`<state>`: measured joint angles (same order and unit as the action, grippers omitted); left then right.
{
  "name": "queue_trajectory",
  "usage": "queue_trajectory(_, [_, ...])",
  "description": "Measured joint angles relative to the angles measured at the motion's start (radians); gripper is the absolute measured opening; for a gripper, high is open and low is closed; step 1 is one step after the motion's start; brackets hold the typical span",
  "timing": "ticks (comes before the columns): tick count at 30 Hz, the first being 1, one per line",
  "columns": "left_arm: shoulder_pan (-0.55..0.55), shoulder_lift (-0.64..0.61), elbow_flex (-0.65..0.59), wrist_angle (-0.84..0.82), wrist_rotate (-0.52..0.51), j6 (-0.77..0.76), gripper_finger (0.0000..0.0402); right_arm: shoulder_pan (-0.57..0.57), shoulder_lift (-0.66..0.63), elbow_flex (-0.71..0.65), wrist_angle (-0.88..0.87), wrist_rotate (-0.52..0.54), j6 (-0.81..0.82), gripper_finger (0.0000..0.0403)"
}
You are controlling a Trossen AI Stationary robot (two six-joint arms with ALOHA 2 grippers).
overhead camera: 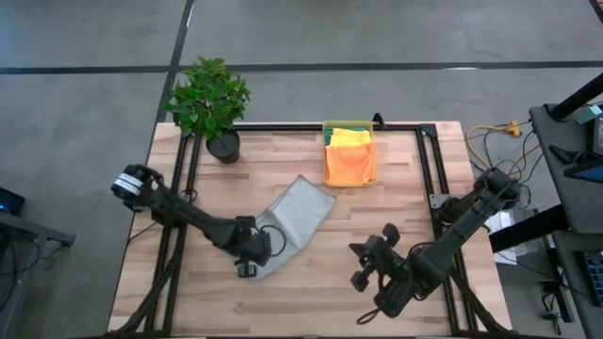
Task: Fold microfiber towels
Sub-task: Fold the gray microfiber towel
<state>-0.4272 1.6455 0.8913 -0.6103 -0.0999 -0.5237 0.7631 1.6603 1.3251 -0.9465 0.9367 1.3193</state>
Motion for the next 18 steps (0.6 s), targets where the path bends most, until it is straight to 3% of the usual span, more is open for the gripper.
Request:
queue_trajectory(4, [-0.043, 0.004, 0.006, 0.123, 0.051, -0.111, 0.0000, 0.000, -0.027, -0.006, -0.001, 0.000, -0.070, 0.0008])
queue_trajectory(10, [-0.067, 0.084, 0.051, 0.316, 0.047, -0.310, 0.0000, -0.005, -0.067, -0.018, 0.001, 0.000, -0.137, 0.0008])
queue_trajectory(13, [-0.073, 0.180, 0.146, 0.323, 0.043, -0.361, 0.0000, -0.005, -0.084, -0.021, 0.000, -0.007, -0.183, 0.0008])
queue_trajectory(18, [-0.077, 0.374, 0.385, 0.313, 0.064, -0.313, 0.0000, -0.004, -0.117, -0.021, -0.001, -0.052, -0.257, 0.0008])
